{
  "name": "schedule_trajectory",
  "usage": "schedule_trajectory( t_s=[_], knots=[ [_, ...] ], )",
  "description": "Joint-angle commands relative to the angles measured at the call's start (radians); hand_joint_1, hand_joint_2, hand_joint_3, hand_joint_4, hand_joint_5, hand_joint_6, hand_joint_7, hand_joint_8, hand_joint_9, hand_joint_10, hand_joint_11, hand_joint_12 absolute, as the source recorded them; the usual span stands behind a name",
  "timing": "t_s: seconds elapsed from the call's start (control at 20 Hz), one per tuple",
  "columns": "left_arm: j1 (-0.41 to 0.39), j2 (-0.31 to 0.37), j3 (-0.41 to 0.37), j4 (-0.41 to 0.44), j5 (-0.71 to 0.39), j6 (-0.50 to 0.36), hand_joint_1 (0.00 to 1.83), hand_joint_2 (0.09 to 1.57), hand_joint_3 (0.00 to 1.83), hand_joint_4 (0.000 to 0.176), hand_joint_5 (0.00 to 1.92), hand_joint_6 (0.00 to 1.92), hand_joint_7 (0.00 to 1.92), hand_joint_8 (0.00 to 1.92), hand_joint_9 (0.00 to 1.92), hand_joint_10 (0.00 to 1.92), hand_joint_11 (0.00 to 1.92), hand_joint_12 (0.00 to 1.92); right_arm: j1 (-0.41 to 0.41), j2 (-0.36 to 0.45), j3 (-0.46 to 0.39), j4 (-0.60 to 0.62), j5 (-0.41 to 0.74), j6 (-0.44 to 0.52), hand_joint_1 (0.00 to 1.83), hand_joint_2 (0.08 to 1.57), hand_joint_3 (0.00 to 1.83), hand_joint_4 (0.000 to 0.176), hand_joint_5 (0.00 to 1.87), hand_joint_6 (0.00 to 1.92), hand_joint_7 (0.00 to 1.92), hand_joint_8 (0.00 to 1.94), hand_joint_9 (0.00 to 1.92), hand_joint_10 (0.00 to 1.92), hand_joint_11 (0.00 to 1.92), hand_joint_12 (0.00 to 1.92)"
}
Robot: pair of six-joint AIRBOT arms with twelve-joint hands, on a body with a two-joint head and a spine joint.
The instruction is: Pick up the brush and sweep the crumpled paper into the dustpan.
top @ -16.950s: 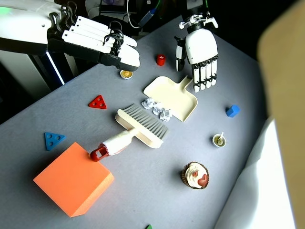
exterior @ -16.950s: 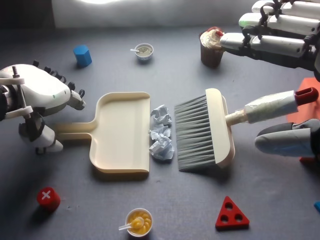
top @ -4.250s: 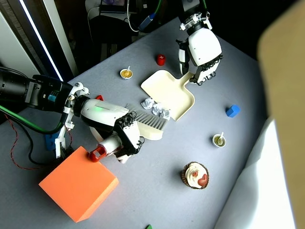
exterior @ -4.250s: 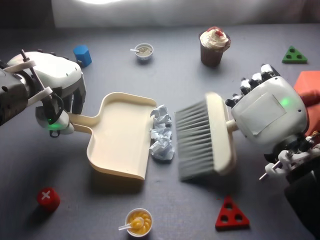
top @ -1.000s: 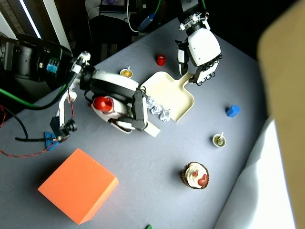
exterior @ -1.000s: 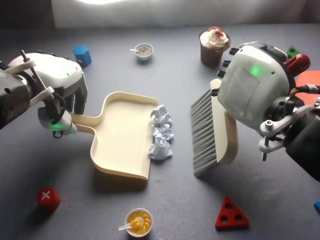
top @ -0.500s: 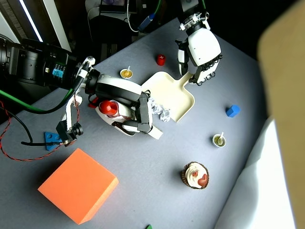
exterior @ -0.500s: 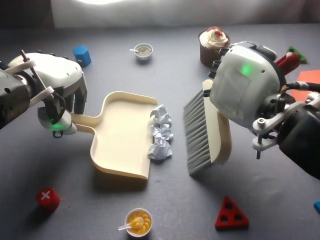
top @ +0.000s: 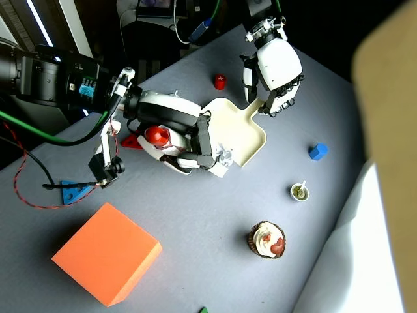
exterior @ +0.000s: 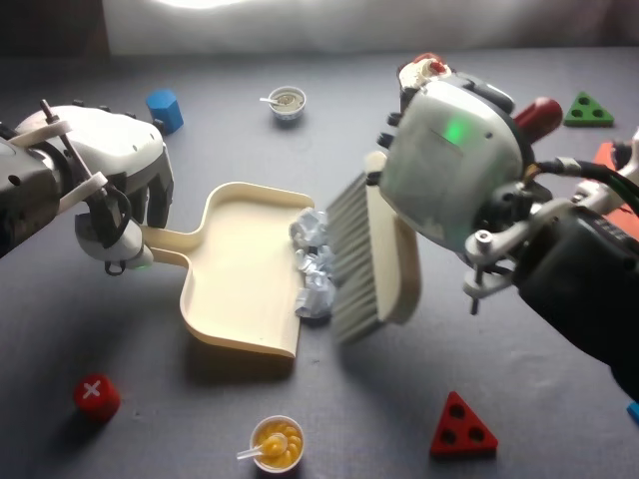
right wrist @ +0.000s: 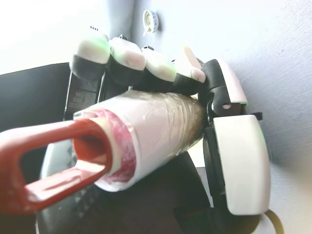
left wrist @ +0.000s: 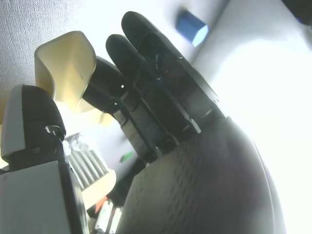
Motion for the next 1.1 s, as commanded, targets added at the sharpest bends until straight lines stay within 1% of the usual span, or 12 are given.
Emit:
schedule_trajectory(
  t_s=[0.0, 0.05, 0.2, 0.35, 0.4, 0.45, 0.5, 0.55, 0.65, 0.75, 0.9, 1.05],
  knots=[
    [-0.009, 0.008, 0.002, 0.036, -0.054, 0.001, 1.26, 1.05, 0.00, 0.000, 1.14, 0.86, 1.14, 0.56, 1.05, 0.00, 0.99, 0.10, 0.021, -0.002, 0.004, -0.074, 0.111, -0.014, 0.78, 1.45, 0.00, 0.068, 1.13, 1.92, 1.22, 1.94, 1.21, 1.92, 1.22, 1.92],
    [-0.009, 0.008, 0.002, 0.035, -0.054, 0.001, 1.26, 1.05, 0.00, 0.000, 1.14, 0.87, 1.15, 0.53, 1.05, 0.00, 0.98, 0.10, 0.028, -0.011, 0.007, -0.074, 0.117, -0.014, 0.78, 1.44, 0.00, 0.068, 1.12, 1.92, 1.21, 1.94, 1.20, 1.92, 1.21, 1.92],
    [-0.009, 0.008, 0.002, 0.034, -0.054, 0.001, 1.27, 1.05, 0.00, 0.000, 1.15, 0.86, 1.15, 0.53, 1.05, 0.00, 0.98, 0.10, 0.060, -0.035, 0.010, -0.074, 0.145, -0.005, 0.77, 1.45, 0.00, 0.068, 1.12, 1.92, 1.22, 1.94, 1.21, 1.92, 1.22, 1.92],
    [-0.009, 0.008, 0.002, 0.034, -0.054, 0.001, 1.27, 1.05, 0.00, 0.000, 1.14, 0.86, 1.15, 0.53, 1.06, 0.01, 0.99, 0.11, 0.088, -0.033, -0.007, -0.074, 0.203, 0.016, 0.78, 1.44, 0.00, 0.068, 1.12, 1.92, 1.21, 1.94, 1.20, 1.92, 1.21, 1.92],
    [-0.008, 0.008, 0.002, 0.034, -0.054, 0.001, 1.27, 1.05, 0.00, 0.000, 1.14, 0.87, 1.15, 0.53, 1.06, 0.01, 1.00, 0.11, 0.090, -0.027, -0.012, -0.074, 0.207, 0.016, 0.78, 1.43, 0.00, 0.067, 1.13, 1.92, 1.22, 1.94, 1.21, 1.92, 1.21, 1.92],
    [-0.008, 0.008, 0.001, 0.034, -0.054, 0.001, 1.27, 1.04, 0.00, 0.000, 1.15, 0.86, 1.18, 0.48, 1.08, 0.00, 0.99, 0.11, 0.090, -0.025, -0.013, -0.074, 0.202, 0.015, 0.78, 1.44, 0.00, 0.067, 1.13, 1.92, 1.22, 1.94, 1.21, 1.92, 1.21, 1.92],
    [-0.007, 0.008, 0.001, 0.034, -0.054, 0.001, 1.27, 1.04, 0.00, 0.000, 1.14, 0.87, 1.19, 0.46, 1.08, 0.00, 0.99, 0.11, 0.087, -0.024, -0.012, -0.074, 0.193, 0.012, 0.79, 1.44, 0.00, 0.067, 1.13, 1.92, 1.22, 1.94, 1.21, 1.92, 1.22, 1.92],
    [-0.006, 0.008, 0.001, 0.032, -0.054, 0.001, 1.27, 1.04, 0.00, 0.000, 1.15, 0.85, 1.18, 0.47, 1.07, 0.00, 0.98, 0.10, 0.074, -0.018, -0.009, -0.077, 0.169, -0.012, 0.79, 1.44, 0.00, 0.067, 1.12, 1.92, 1.22, 1.94, 1.21, 1.92, 1.22, 1.92],
    [-0.006, 0.008, 0.001, 0.031, -0.054, 0.001, 1.27, 1.04, 0.00, 0.000, 1.16, 0.84, 1.18, 0.48, 1.06, 0.00, 0.97, 0.10, 0.033, 0.004, -0.009, -0.100, 0.150, -0.013, 0.78, 1.44, 0.00, 0.067, 1.13, 1.92, 1.22, 1.94, 1.21, 1.92, 1.22, 1.92],
    [-0.006, 0.008, 0.001, 0.029, -0.056, 0.000, 1.26, 1.05, 0.00, 0.000, 1.15, 0.85, 1.16, 0.53, 1.06, 0.00, 0.99, 0.11, 0.001, 0.020, -0.006, -0.111, 0.140, -0.013, 0.79, 1.44, 0.00, 0.066, 1.13, 1.92, 1.22, 1.94, 1.21, 1.92, 1.22, 1.92],
    [-0.004, 0.008, -0.003, 0.029, -0.064, -0.013, 1.26, 1.05, 0.00, 0.000, 1.13, 0.88, 1.14, 0.56, 1.05, 0.00, 0.97, 0.11, -0.013, 0.024, 0.008, -0.105, 0.128, -0.013, 0.77, 1.44, 0.00, 0.066, 1.13, 1.92, 1.21, 1.94, 1.20, 1.92, 1.21, 1.92],
    [-0.002, 0.008, -0.005, 0.029, -0.066, -0.020, 1.27, 1.04, 0.00, 0.000, 1.15, 0.86, 1.17, 0.50, 1.07, 0.00, 0.99, 0.12, -0.013, 0.024, 0.010, -0.080, 0.108, -0.013, 0.79, 1.45, 0.00, 0.066, 1.11, 1.92, 1.21, 1.94, 1.20, 1.92, 1.22, 1.92]
  ],
)
